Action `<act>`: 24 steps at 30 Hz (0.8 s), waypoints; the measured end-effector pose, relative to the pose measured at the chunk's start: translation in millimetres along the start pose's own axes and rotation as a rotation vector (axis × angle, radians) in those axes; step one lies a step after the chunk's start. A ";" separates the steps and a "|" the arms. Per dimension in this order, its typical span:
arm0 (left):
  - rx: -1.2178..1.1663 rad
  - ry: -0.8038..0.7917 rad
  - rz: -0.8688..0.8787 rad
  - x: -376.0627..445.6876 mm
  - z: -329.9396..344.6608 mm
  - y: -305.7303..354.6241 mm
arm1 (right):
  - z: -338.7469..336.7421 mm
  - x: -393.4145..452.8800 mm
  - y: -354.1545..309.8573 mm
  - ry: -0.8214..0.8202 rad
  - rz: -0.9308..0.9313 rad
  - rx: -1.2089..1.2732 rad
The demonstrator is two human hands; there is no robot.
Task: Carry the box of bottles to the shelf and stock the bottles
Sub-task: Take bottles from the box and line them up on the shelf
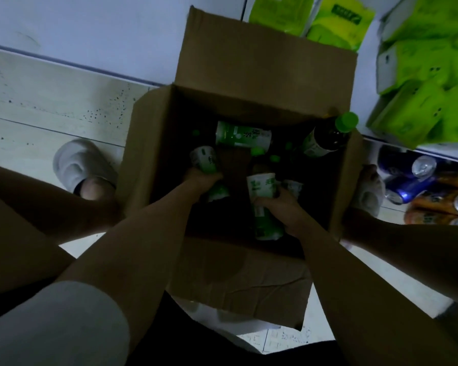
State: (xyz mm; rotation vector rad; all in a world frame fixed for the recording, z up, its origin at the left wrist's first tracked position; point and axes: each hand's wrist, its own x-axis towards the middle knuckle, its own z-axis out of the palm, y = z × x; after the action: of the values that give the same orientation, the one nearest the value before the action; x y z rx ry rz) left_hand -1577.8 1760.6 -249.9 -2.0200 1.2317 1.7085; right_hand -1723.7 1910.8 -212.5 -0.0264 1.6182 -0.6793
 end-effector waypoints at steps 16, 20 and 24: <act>-0.269 -0.524 0.316 -127.1 -69.9 -11.0 | 31.5 -98.4 -40.7 0.011 -0.365 0.110; -0.276 -0.614 0.465 -161.2 -88.1 2.0 | 42.7 -130.5 -61.9 0.027 -0.515 0.135; -0.330 -0.660 0.573 -180.2 -100.3 14.4 | 48.7 -168.2 -85.1 -0.051 -0.579 0.310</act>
State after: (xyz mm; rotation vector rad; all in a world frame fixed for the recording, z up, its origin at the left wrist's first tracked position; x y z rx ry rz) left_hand -1511.9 1767.9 -54.1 -1.0658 1.4047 2.6894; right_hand -1679.3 1887.7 -24.3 -0.2916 1.4417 -1.3581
